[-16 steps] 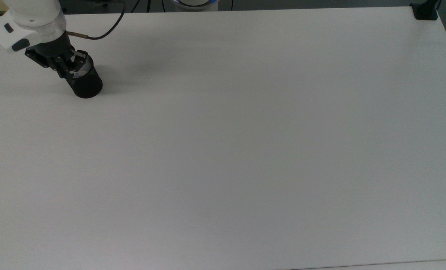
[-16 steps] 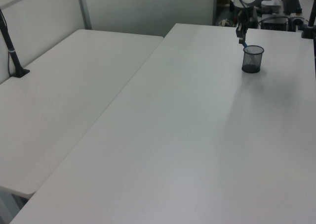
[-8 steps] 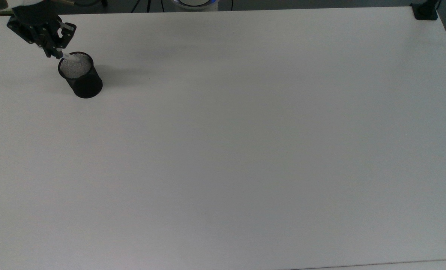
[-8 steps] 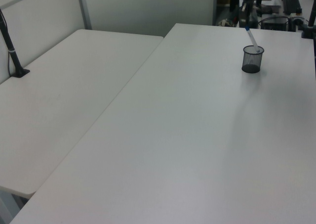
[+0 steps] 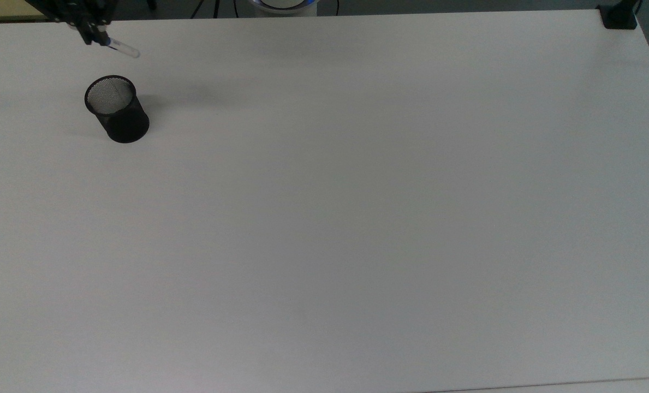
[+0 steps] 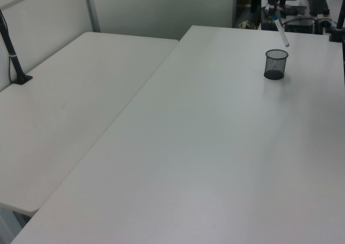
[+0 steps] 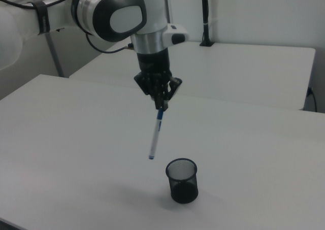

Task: Remove the marker
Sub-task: 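Lift the marker up out of the mesh cup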

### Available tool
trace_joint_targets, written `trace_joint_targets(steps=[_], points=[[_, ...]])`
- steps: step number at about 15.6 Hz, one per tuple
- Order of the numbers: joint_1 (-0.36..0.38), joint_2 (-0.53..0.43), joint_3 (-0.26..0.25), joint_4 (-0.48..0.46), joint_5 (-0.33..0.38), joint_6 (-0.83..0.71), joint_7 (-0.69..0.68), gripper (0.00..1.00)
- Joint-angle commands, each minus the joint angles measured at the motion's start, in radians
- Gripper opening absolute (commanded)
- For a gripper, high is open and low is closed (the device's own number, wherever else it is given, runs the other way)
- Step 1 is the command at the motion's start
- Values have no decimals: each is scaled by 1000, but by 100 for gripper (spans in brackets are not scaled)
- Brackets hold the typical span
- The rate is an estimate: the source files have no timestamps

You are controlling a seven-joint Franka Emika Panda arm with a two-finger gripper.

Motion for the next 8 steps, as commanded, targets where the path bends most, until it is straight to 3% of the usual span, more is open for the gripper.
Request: trace_joint_targets(steps=[1, 5, 8], points=[[85, 22, -3, -21, 26, -82, 20, 0], [180, 91, 25, -55, 26, -90, 134, 0], [211, 137, 48, -64, 18, -76, 180, 0]])
